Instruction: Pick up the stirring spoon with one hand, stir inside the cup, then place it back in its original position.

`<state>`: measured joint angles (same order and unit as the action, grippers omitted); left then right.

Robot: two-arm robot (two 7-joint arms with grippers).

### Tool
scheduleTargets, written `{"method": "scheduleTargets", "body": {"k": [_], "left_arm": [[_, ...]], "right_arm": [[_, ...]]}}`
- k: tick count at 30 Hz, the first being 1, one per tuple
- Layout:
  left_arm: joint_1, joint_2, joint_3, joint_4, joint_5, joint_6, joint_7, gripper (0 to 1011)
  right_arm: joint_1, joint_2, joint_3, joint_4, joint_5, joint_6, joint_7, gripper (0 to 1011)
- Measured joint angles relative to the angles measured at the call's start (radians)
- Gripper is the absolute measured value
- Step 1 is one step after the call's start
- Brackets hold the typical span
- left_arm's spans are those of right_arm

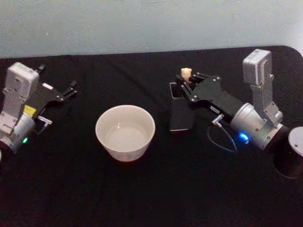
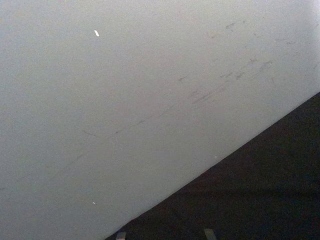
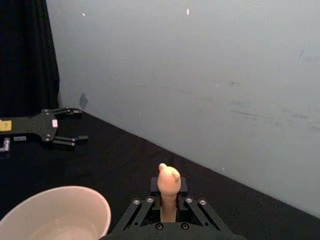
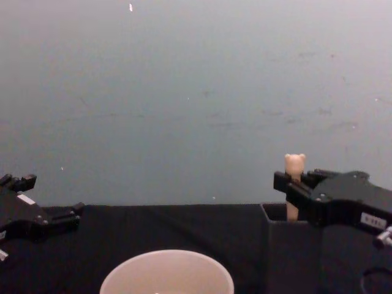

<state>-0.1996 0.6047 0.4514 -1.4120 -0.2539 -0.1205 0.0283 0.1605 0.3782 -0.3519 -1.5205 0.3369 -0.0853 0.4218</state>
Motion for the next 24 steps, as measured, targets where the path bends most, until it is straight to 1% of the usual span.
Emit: {"method": "scheduleTargets", "body": {"k": [10, 24], "left_arm": [[0.000, 0.000, 0.000, 0.000, 0.000, 0.000, 0.000, 1001], [0.000, 0.000, 0.000, 0.000, 0.000, 0.000, 0.000, 1001]], "right_arm": [[-0.001, -0.009, -0.002, 0.017, -0.009, 0.016, -0.009, 186], [-0.003, -0.010, -0.001, 0.017, -0.016, 0.019, -0.013, 186]]}}
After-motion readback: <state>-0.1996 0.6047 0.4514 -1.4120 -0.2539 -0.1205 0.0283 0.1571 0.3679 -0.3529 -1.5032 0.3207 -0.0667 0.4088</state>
